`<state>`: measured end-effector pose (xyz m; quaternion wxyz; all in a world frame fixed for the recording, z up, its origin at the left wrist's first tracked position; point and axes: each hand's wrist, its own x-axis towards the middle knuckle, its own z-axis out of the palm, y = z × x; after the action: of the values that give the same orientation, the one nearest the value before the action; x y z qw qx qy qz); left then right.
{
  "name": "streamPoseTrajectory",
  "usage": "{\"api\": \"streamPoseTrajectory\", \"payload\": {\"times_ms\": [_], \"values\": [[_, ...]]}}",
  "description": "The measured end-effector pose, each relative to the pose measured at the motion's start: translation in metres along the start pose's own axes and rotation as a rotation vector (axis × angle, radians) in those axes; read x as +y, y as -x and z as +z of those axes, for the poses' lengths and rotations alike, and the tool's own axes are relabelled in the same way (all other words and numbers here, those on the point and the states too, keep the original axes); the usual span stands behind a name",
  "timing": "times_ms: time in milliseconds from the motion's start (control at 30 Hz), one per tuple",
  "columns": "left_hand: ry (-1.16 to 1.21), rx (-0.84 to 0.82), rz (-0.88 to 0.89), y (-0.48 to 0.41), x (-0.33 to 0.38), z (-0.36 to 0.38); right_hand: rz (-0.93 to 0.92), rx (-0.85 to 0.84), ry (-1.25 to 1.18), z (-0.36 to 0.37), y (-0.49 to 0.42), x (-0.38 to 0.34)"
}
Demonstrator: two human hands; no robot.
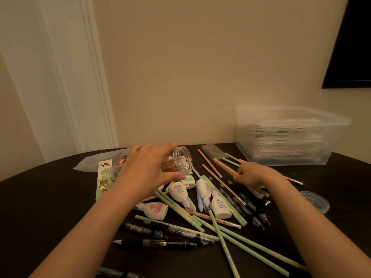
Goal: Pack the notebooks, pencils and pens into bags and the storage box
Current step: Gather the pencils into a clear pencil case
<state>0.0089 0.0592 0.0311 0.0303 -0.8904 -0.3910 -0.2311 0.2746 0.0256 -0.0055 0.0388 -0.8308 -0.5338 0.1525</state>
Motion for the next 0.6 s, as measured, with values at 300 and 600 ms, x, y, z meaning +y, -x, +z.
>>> {"api": "streamPoseTrajectory", "payload": {"times_ms": [300,600], "values": [[-0.02,0.0,-0.057,-0.001,-0.009,-0.004,-0.199,-0.025,-0.317,-0.026,0.023,-0.019],[-0.043,0.038,-0.116,-0.003,-0.025,-0.011,-0.489,-0.05,-0.308,-0.042,0.057,-0.047]]}}
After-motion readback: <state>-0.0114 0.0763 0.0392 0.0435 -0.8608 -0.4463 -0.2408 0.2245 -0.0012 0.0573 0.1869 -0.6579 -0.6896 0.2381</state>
